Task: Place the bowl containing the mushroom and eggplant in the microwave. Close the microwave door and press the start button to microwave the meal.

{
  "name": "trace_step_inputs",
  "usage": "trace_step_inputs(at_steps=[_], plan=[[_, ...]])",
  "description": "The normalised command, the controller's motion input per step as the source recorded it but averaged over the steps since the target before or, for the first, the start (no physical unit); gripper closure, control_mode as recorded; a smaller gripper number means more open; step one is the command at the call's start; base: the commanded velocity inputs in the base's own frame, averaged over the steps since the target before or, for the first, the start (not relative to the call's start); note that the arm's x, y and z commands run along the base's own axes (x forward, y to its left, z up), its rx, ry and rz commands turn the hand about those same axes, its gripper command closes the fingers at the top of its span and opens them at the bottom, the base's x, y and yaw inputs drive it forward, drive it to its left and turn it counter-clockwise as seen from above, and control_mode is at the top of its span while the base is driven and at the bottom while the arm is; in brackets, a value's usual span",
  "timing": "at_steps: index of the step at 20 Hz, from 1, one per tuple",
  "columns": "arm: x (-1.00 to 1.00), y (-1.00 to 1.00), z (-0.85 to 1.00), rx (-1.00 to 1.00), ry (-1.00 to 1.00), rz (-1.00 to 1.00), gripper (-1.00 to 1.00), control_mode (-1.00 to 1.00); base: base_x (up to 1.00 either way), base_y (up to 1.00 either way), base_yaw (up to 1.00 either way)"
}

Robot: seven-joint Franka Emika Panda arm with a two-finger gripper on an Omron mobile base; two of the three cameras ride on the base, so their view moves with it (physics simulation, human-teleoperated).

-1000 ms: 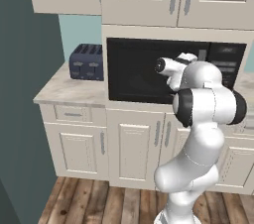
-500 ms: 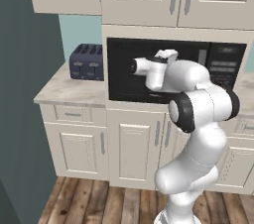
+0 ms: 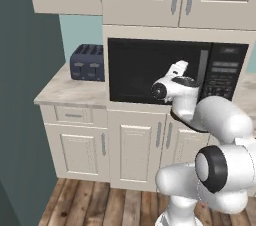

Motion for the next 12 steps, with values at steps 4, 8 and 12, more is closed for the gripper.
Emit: trace_step_inputs(at_steps=[4,8,12], plan=[[-0.99,-0.2,0.66,0.33,0.01,0.23,-1.0,-1.0,0.0,0.0,0.0],[-0.94,-0.38,0.39,0.68,-0.03,0.04,-1.0,-1.0,0.0,0.0,0.0],[-0.99,-0.25,0.42,0.84,-0.09,-0.05,-1.0,-1.0,0.0,0.0,0.0]])
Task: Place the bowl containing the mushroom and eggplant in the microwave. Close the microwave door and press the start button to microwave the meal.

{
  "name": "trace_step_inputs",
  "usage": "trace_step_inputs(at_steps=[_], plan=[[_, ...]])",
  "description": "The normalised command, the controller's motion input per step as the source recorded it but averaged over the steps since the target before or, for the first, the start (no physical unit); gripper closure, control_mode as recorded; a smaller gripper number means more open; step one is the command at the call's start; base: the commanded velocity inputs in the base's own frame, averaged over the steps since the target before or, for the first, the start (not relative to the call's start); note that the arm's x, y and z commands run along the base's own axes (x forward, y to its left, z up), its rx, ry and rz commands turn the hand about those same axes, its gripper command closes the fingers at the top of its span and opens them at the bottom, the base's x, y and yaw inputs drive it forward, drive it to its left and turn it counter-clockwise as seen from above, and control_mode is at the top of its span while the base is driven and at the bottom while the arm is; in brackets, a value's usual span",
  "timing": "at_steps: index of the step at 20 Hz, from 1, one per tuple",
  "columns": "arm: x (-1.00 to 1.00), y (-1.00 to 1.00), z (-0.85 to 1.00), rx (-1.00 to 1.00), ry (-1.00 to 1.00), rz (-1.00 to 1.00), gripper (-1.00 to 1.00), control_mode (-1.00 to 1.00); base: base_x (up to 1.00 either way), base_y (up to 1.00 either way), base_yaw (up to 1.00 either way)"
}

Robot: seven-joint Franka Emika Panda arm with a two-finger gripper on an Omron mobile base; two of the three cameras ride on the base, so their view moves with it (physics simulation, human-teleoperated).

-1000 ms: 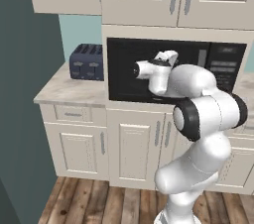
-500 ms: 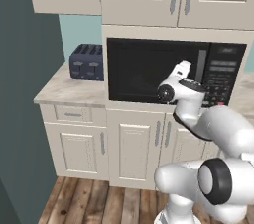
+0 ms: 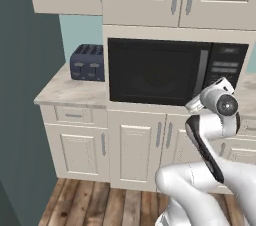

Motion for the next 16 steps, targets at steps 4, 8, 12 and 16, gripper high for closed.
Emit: trace_step_inputs(at_steps=[4,8,12,16], plan=[[-0.83,-0.25,0.4,0.82,0.0,-0.14,-1.0,-1.0,0.0,0.0,0.0],[-0.6,-0.36,0.14,0.75,0.05,-0.14,-1.0,-1.0,0.0,0.0,0.0],[-0.45,-0.45,0.0,0.4,0.05,-0.07,-1.0,-1.0,0.0,0.0,0.0],[-0.21,-0.13,-0.01,0.06,0.0,0.0,1.0,-1.0,0.0,0.0,0.0]])
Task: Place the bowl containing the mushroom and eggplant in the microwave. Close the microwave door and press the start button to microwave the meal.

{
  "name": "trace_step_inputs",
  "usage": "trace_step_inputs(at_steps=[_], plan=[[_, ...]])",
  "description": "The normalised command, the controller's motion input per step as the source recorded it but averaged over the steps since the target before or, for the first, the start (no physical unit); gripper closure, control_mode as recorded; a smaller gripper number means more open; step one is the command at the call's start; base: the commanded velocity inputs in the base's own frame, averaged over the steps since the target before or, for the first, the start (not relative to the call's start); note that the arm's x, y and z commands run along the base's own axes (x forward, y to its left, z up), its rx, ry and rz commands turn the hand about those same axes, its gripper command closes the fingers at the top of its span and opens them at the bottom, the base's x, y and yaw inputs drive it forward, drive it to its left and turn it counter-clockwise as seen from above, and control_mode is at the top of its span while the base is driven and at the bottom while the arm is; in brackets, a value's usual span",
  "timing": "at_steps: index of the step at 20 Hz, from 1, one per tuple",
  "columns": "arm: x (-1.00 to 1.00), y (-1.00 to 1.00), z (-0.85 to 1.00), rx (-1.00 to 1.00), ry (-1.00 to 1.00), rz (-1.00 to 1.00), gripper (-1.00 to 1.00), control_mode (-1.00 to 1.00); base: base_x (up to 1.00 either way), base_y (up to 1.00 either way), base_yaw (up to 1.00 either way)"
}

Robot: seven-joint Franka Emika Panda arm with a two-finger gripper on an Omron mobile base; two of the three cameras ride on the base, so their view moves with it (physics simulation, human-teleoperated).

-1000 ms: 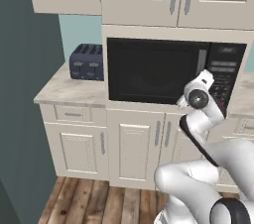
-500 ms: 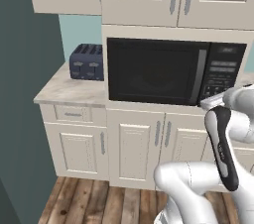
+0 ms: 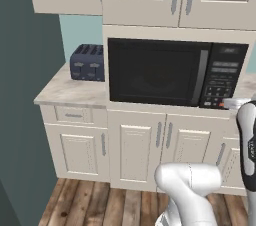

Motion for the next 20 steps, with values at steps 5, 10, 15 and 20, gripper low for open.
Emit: trace_step_inputs(at_steps=[5,10,15,20], plan=[[-0.07,0.0,-0.16,0.05,-0.01,-0.04,1.0,-1.0,0.0,0.0,0.0],[0.0,-0.06,-0.04,0.35,0.03,-0.34,1.0,-1.0,0.0,0.0,0.0],[-0.01,-0.15,-0.05,0.43,0.12,-0.37,1.0,-1.0,0.0,0.0,0.0],[-0.05,-0.12,-0.11,0.64,0.09,-0.16,1.0,-1.0,0.0,0.0,0.0]])
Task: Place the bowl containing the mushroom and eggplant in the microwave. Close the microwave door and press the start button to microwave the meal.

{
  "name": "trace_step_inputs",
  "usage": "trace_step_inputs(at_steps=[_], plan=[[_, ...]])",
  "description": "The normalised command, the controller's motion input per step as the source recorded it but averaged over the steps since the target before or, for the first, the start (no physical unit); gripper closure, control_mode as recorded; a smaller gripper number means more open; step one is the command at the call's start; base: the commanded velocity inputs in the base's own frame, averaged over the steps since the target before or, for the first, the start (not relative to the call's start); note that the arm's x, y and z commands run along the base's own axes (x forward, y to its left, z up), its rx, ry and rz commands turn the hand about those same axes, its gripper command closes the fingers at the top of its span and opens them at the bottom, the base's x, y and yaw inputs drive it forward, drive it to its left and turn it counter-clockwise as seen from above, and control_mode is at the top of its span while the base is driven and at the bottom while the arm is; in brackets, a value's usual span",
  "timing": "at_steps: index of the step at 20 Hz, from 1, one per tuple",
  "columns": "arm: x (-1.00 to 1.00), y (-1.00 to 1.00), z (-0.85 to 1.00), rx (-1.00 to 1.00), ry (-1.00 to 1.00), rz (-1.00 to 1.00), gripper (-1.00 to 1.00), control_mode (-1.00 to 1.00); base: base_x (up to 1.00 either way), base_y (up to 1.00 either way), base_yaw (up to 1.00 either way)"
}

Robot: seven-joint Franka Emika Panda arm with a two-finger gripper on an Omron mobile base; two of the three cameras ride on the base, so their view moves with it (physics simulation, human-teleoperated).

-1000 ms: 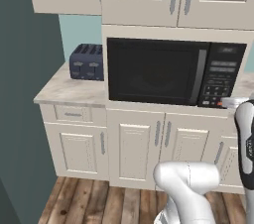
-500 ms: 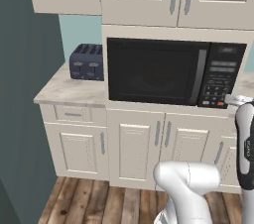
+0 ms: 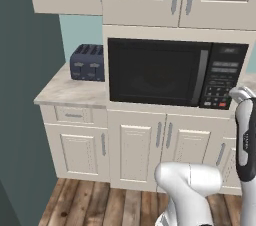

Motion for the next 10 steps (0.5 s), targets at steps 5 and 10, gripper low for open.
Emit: trace_step_inputs(at_steps=[5,10], plan=[[0.0,-0.19,-0.12,0.67,0.01,0.0,1.0,-1.0,0.0,0.0,0.0],[0.0,-0.02,-0.01,0.53,-0.1,-0.01,1.0,-1.0,0.0,0.0,0.0]])
